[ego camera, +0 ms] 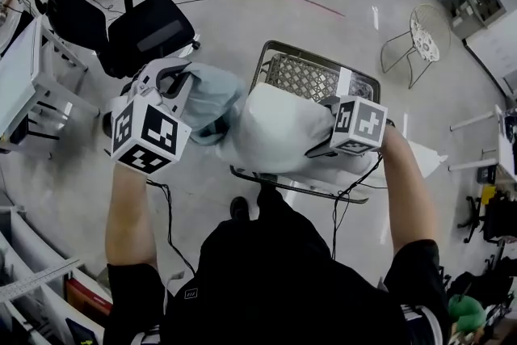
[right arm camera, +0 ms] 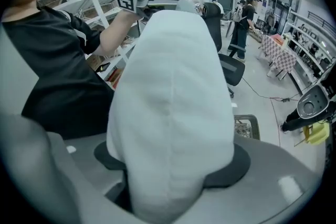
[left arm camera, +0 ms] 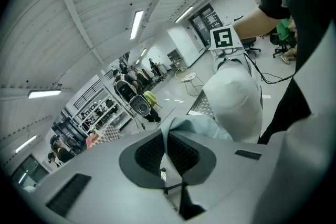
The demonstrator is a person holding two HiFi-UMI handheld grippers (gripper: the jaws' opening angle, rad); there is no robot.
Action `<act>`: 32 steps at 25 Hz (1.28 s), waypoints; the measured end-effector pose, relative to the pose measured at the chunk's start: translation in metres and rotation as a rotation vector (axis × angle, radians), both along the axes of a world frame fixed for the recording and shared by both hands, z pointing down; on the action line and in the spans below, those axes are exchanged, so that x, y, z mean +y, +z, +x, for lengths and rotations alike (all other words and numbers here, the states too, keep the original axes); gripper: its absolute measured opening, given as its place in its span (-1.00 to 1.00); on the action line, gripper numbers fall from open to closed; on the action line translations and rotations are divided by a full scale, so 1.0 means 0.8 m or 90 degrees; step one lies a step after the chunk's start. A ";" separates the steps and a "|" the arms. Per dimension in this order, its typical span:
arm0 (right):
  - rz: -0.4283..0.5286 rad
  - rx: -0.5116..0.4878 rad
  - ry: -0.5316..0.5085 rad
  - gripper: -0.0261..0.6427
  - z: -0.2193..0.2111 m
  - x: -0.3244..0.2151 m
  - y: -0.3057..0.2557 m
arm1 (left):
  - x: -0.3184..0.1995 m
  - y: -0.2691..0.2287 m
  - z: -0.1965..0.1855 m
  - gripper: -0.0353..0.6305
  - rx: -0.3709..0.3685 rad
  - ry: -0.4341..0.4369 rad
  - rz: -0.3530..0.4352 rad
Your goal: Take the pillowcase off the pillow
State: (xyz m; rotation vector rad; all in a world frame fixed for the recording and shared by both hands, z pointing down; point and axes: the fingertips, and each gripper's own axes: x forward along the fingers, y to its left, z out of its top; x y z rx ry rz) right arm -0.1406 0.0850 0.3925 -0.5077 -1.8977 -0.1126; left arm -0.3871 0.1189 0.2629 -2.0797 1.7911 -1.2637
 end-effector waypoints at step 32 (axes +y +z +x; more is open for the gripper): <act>-0.125 -0.058 0.218 0.52 -0.060 -0.353 0.153 | -0.252 0.197 0.041 -0.86 0.135 0.009 -0.098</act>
